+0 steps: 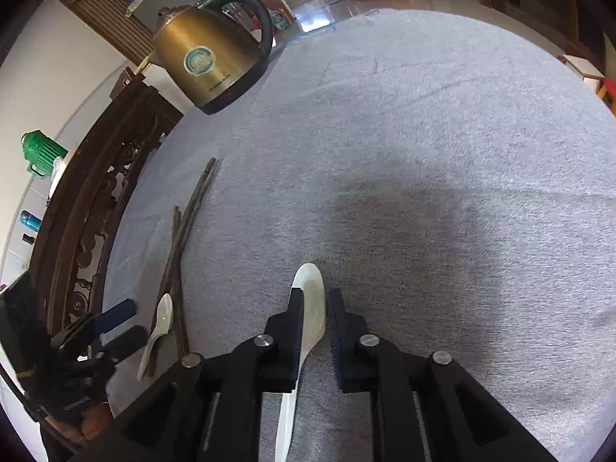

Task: Organize utensils
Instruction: 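Grasp a second white spoon with the left tool while the right tool holds its spoon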

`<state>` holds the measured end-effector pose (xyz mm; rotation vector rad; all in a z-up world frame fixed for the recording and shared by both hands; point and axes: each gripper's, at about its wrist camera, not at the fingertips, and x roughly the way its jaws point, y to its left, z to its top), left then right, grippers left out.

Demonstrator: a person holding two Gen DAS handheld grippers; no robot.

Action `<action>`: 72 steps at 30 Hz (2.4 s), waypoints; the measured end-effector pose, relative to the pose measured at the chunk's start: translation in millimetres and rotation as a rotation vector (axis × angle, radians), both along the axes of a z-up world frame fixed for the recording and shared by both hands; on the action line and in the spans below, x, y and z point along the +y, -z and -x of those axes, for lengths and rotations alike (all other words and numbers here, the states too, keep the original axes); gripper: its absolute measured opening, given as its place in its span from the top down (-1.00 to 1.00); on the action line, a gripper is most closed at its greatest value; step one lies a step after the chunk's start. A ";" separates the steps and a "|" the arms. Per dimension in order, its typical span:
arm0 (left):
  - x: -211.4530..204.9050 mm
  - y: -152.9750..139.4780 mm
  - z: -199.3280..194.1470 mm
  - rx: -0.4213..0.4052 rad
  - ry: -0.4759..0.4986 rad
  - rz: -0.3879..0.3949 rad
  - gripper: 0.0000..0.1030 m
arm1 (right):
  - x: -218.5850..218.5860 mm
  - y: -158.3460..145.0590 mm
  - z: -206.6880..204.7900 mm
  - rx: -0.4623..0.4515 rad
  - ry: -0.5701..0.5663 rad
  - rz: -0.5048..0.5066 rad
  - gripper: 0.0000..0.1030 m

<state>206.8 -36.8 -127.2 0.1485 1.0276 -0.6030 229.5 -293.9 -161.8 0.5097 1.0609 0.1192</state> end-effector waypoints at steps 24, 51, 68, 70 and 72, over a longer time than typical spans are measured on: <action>-13.8 11.9 2.9 -0.027 0.106 -0.043 0.82 | 15.1 -28.4 25.1 -0.145 -0.020 0.062 0.94; -23.3 13.1 7.4 0.054 -0.008 -0.084 0.23 | -19.3 -46.0 98.1 -0.253 0.111 0.047 0.94; -22.0 23.7 -3.1 0.141 0.042 -0.009 0.31 | -16.8 -23.5 86.9 -0.186 0.089 0.016 0.94; -26.5 27.3 -7.9 0.143 0.045 -0.010 0.44 | -16.6 -20.6 84.0 -0.174 0.086 0.019 0.94; -28.6 28.0 -11.0 0.127 0.051 -0.002 0.44 | -15.2 -18.0 80.0 -0.161 0.082 0.022 0.94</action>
